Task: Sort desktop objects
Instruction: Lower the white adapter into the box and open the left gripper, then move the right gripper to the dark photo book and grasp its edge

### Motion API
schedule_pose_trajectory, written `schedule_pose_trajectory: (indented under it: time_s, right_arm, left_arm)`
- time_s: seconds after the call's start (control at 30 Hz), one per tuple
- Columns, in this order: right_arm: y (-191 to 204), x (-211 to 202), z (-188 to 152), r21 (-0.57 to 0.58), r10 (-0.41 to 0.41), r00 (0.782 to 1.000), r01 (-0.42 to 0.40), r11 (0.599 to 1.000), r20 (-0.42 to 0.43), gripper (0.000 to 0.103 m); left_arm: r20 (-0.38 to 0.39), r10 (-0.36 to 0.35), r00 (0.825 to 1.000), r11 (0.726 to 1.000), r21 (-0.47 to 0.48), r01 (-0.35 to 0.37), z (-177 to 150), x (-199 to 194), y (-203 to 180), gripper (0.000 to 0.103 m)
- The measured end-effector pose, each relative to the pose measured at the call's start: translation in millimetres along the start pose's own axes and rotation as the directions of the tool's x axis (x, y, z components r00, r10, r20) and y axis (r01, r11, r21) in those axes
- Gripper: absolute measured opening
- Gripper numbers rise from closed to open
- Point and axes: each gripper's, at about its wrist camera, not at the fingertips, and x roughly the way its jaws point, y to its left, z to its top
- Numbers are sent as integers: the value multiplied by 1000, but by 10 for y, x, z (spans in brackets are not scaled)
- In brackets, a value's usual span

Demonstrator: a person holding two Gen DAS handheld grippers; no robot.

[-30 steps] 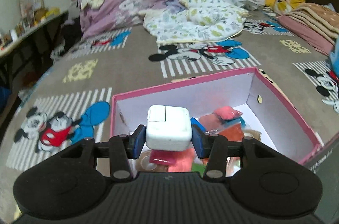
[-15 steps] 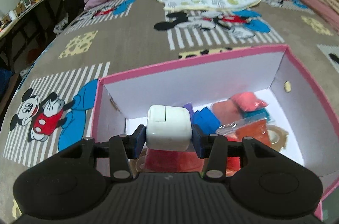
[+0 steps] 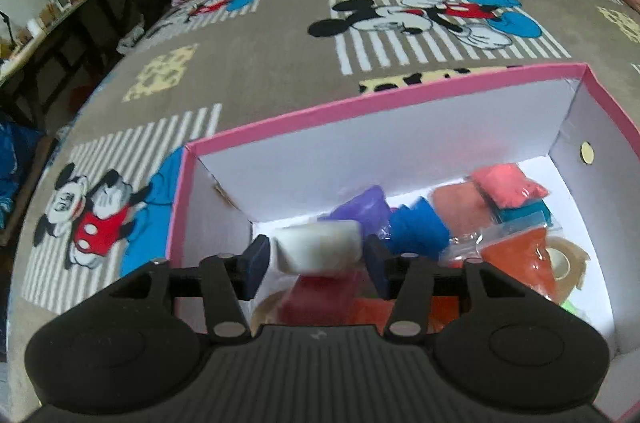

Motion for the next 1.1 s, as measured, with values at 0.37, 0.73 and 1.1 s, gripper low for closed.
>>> schedule_pose_trajectory:
  time_s: [0.37,0.73,1.1]
  right_arm:
    - [-5,1,1,2,4,1000,-4,1000,0,103]
    - [-15,-33,-1,9,8,1000,-8,1000,5,102]
    - [16,-114,-38,18,-4,999,4,1000,32,102]
  left_arm:
    - [96,-37,995,999,-6,38,-187,-465,35,55]
    - [187,-36,982,996,81,21,-665,-1223,-101,55]
    - [241,-73,968,991,127,44,-1009,-1747,-57,55]
